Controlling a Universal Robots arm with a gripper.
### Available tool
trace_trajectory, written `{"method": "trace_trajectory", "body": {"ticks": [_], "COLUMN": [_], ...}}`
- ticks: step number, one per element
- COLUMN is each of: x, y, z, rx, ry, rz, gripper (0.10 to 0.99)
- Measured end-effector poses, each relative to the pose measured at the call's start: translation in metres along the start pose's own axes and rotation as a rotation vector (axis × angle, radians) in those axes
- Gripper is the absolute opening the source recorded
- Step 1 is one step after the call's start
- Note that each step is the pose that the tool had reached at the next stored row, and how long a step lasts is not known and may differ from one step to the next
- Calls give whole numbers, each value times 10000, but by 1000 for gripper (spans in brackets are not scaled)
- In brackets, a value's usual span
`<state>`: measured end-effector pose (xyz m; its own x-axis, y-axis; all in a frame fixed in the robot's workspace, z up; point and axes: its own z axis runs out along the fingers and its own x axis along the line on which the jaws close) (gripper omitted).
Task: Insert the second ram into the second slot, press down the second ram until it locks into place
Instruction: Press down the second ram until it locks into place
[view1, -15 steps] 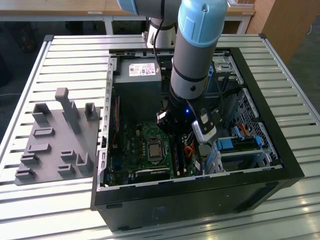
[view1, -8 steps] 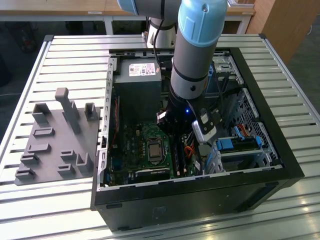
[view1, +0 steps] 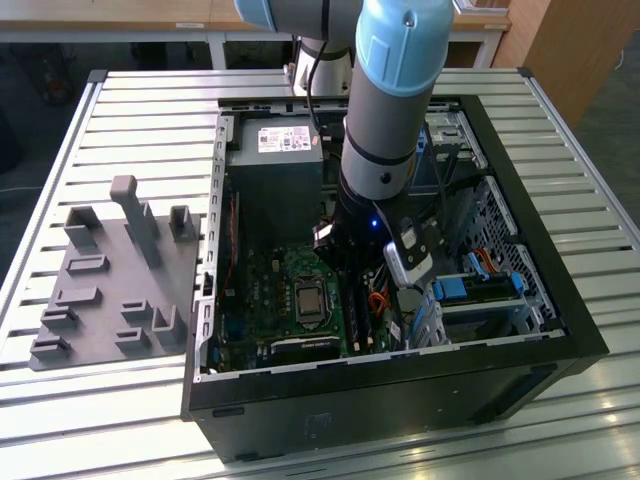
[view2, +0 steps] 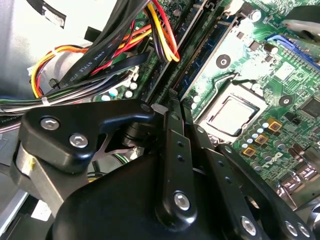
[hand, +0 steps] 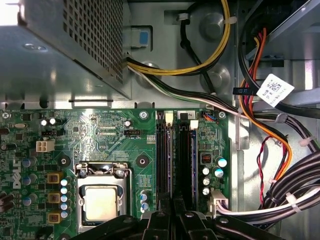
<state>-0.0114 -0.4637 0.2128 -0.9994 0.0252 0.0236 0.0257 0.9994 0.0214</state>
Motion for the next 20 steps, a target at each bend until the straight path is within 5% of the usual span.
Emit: {"method": "trace_trajectory", "body": {"ticks": [12, 20], "x": [0, 3], "y": [0, 2], "z": [-1, -106], "rx": [-3, -2], "ry": [-1, 2], "rz": [1, 1], "gripper": [212, 212]}}
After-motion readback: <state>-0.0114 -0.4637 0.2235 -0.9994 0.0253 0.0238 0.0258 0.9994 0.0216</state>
